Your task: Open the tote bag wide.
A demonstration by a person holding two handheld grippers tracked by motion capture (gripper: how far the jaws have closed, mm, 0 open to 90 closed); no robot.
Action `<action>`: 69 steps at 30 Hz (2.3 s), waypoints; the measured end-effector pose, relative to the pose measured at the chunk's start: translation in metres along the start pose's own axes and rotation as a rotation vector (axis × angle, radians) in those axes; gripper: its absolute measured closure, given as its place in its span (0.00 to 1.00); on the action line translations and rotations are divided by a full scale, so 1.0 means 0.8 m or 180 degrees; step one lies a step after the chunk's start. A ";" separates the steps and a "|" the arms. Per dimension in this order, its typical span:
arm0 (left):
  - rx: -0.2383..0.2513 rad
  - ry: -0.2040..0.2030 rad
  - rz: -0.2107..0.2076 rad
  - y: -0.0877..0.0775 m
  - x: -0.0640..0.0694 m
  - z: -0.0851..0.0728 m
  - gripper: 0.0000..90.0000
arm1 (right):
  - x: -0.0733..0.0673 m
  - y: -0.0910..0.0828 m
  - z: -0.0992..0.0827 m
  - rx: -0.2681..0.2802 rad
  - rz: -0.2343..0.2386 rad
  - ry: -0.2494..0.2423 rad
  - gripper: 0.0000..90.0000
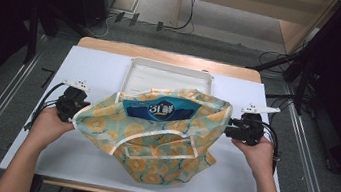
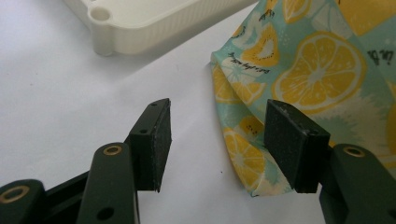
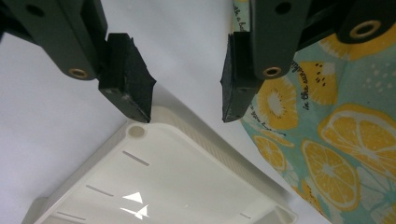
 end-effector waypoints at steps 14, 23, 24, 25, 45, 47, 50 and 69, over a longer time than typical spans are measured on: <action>0.0099 -0.0090 -0.0242 -0.023 0.007 0.015 0.52 | -0.013 -0.015 0.026 0.0052 0.0085 -0.0147 0.62; -0.0004 0.0201 -0.0280 -0.047 0.025 0.045 0.56 | -0.024 -0.032 0.053 0.0004 0.0352 -0.0236 0.65; 0.0005 0.0219 -0.0309 -0.050 0.027 0.048 0.56 | -0.024 -0.036 0.058 0.0027 0.0397 -0.0257 0.65; 0.0028 0.0228 -0.0325 -0.053 0.028 0.052 0.56 | -0.024 -0.040 0.063 0.0043 0.0437 -0.0258 0.66; 0.0208 0.0535 -0.0494 -0.117 0.081 0.113 0.55 | -0.059 -0.115 0.171 0.0057 0.0655 -0.0734 0.73; 0.0194 0.0600 -0.0511 -0.119 0.091 0.115 0.55 | -0.067 -0.120 0.179 0.0070 0.0667 -0.0787 0.73; 0.0174 0.0636 -0.0533 -0.121 0.104 0.117 0.54 | -0.077 -0.125 0.186 0.0074 0.0700 -0.0833 0.73; 0.0041 0.0710 -0.0479 -0.091 0.131 0.093 0.49 | -0.153 -0.096 0.181 -0.0037 0.1086 -0.1092 0.53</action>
Point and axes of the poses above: each handheld gripper's, and its own axes: y roughly forward along the jaws, z roughly out of its top, x roughly to its right, the point moved 7 cm from there along y, roughly forward along the jaws, and after that the axes turned 4 degrees about -y, right-handed, at the moved point
